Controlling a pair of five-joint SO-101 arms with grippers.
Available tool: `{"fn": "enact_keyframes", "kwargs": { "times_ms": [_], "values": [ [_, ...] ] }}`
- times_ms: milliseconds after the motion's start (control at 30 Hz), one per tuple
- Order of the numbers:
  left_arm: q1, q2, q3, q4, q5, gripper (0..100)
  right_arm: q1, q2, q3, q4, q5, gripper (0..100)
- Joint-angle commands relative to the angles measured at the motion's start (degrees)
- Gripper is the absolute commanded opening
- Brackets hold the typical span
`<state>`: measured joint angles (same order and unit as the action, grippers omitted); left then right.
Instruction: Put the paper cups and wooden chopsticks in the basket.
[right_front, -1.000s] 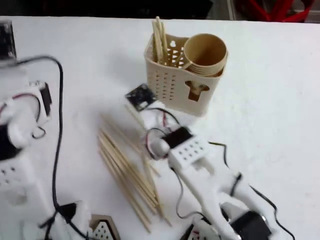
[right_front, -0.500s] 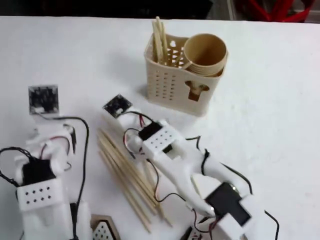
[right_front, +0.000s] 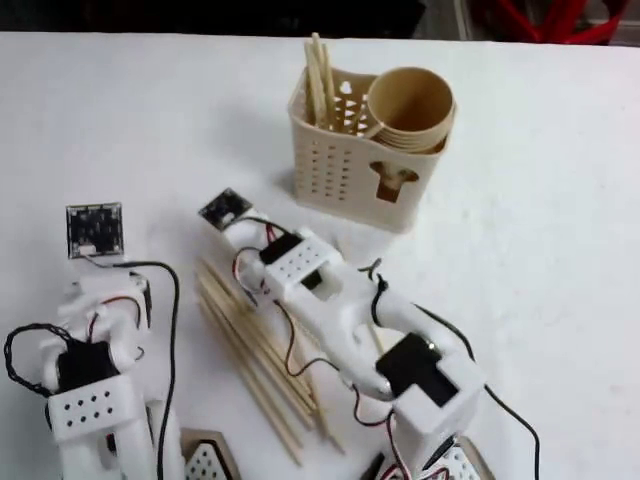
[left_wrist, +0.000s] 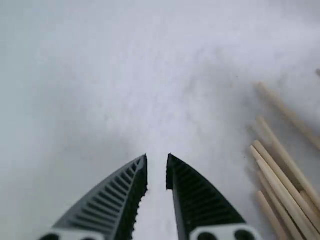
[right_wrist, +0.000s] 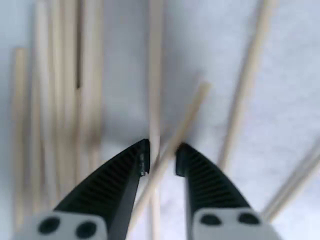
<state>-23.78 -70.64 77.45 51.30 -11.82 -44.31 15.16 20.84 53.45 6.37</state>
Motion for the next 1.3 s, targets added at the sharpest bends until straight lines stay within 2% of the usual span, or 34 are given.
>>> {"fn": "enact_keyframes", "kwargs": {
  "times_ms": [0, 233, 500, 767, 1033, 1267],
  "values": [
    [-0.6, -1.3, -0.3, -1.4, -0.3, 8, -1.0, 2.3, -4.9, 2.3, 0.6, 2.8],
    [-0.5, -1.3, 0.1, -1.4, -0.2, 8, -0.8, 3.2, -7.5, 5.6, 0.6, 1.9],
    [-0.3, -1.3, 1.8, -4.1, -0.2, 8, -0.6, -8.7, -7.6, 8.0, 0.5, 1.8],
    [-0.3, -1.3, 2.0, -4.2, -0.1, 8, 3.7, -20.5, -8.2, 7.5, 0.0, 1.8],
    [-0.3, -1.3, 2.0, -4.3, -0.1, 8, 8.4, -30.2, -20.9, 7.4, -4.6, 1.8],
    [-0.3, -1.3, 2.0, -4.3, -0.3, 8, 10.7, -30.3, -37.4, 6.6, -4.6, 1.8]
  ]
}}
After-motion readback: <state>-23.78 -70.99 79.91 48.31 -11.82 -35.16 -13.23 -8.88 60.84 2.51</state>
